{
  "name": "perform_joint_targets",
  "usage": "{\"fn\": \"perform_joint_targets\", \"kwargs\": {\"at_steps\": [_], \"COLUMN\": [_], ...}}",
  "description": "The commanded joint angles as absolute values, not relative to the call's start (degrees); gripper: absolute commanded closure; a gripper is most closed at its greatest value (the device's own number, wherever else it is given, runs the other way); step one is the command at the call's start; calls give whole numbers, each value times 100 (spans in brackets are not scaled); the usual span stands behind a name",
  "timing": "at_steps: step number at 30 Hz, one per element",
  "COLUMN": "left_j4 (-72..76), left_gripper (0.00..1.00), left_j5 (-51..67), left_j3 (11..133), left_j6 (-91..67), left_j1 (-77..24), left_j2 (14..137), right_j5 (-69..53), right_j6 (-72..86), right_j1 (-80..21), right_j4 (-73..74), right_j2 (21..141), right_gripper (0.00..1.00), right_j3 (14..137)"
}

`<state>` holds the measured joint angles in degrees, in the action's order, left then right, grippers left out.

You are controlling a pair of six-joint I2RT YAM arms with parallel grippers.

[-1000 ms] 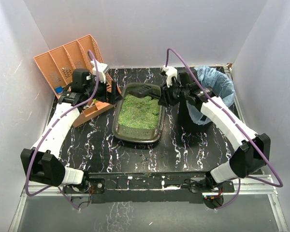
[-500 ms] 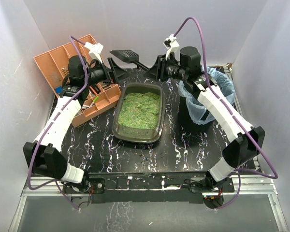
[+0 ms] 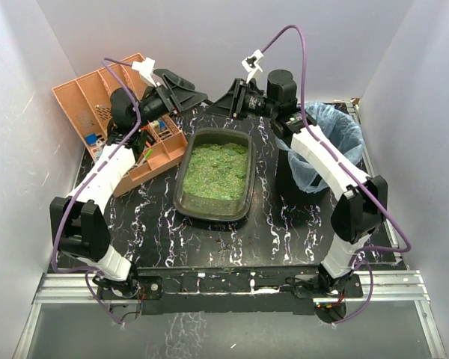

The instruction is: Clean the litter box

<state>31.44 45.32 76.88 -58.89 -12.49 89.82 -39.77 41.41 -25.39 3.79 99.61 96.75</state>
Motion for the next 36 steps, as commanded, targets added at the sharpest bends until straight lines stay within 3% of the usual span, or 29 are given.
{"fn": "perform_joint_targets", "kwargs": {"at_steps": [1,6,17,23,25,29,34,36], "left_j4": [4138,4384,4805,4540,4346,3807,2481,1848], "left_gripper": [3,6,53,87,100,100,100,100], "left_j5": [4475,4300,4230,4254,4291,4469,4712,4739], "left_j3": [7479,7280,7035,7123,7195,7292,7468,7518], "left_j6": [-6525,-6805,-7012,-6816,-6669,-6108,-4673,-4018], "left_j1": [-1255,-1253,-1233,-1135,-1082,-989,-984,-984], "left_j2": [8877,8938,8903,8857,8815,8651,8311,8183], "right_j5": [-4325,-4507,-4638,-4641,-4661,-4742,-4802,-4698], "right_j6": [4794,5269,5813,5836,5742,5024,3801,3094], "right_j1": [-2583,-2643,-2841,-2924,-2922,-2828,-2477,-2367], "right_j4": [-617,-1129,-2334,-2533,-2577,-2151,-1134,-568], "right_j2": [9967,10162,10232,10161,10097,9855,9420,9196], "right_gripper": [92,92,92,92,82,47,19,17], "right_j3": [9869,9649,8938,8581,8470,8446,8429,8448]}}
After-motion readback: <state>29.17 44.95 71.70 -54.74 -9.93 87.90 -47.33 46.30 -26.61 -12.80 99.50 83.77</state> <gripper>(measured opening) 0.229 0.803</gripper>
